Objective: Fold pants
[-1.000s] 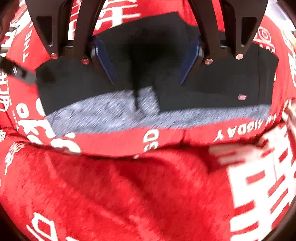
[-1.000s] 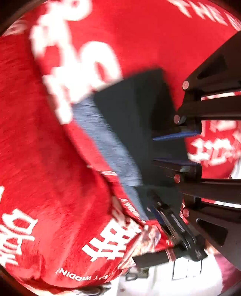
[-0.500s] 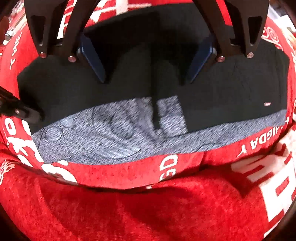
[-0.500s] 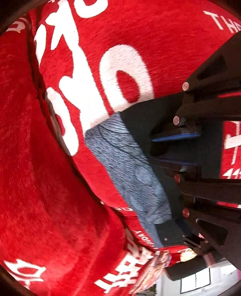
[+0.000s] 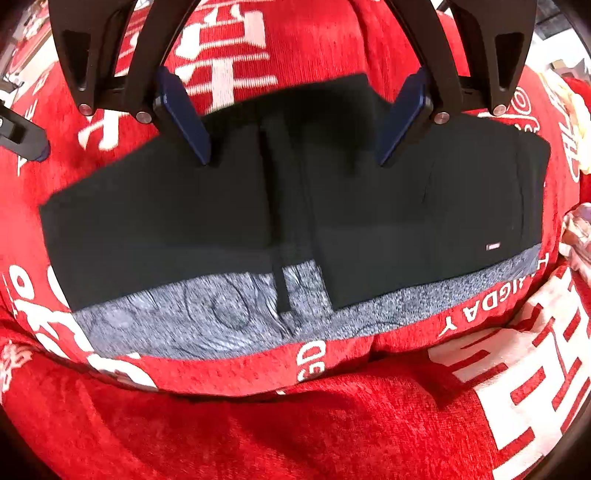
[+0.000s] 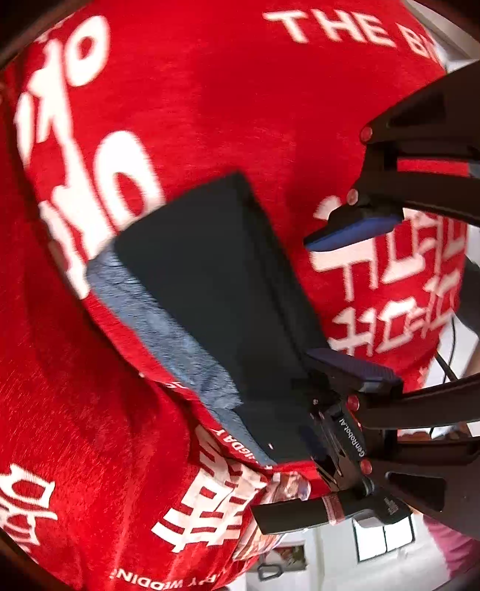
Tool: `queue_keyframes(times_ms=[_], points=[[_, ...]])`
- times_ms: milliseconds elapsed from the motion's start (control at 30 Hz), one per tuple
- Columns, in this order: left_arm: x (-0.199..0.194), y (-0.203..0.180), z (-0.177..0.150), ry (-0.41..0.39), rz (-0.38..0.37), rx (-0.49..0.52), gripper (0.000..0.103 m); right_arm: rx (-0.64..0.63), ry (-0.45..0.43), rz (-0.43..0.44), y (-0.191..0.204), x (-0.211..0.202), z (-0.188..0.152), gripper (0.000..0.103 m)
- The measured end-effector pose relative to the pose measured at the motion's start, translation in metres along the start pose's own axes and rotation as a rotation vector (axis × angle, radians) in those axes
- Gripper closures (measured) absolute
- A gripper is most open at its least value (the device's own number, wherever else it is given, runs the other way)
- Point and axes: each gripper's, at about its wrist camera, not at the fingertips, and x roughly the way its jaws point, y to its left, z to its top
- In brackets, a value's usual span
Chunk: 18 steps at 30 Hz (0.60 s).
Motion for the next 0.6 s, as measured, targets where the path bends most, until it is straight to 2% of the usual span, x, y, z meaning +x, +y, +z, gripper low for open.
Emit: queue_keyframes(times_ms=[100, 167, 300, 400, 467, 600], points=[[-0.003, -0.001, -0.012, 0.023, 0.006, 0.008, 0.012, -0.015, 0.007, -0.010, 0.001, -0.005, -0.005, 0.043], [-0.005, -0.003, -0.020, 0.032, 0.008, 0.011, 0.012, -0.019, 0.008, -0.018, 0.002, -0.008, -0.008, 0.037], [-0.008, -0.004, -0.033, 0.056, 0.009, 0.005, 0.012, -0.014, 0.031, -0.033, 0.000, -0.010, -0.013, 0.035], [-0.008, -0.006, -0.039, 0.088, 0.016, -0.001, 0.012, -0.026, 0.038, -0.060, -0.001, -0.015, -0.019, 0.030], [-0.017, -0.009, -0.045, 0.095, 0.023, 0.001, 0.012, -0.037, 0.035, -0.091, -0.001, -0.022, -0.023, 0.024], [-0.043, -0.016, -0.046, 0.072, 0.036, 0.020, 0.012, -0.075, 0.013, -0.143, 0.002, -0.044, -0.029, 0.024]])
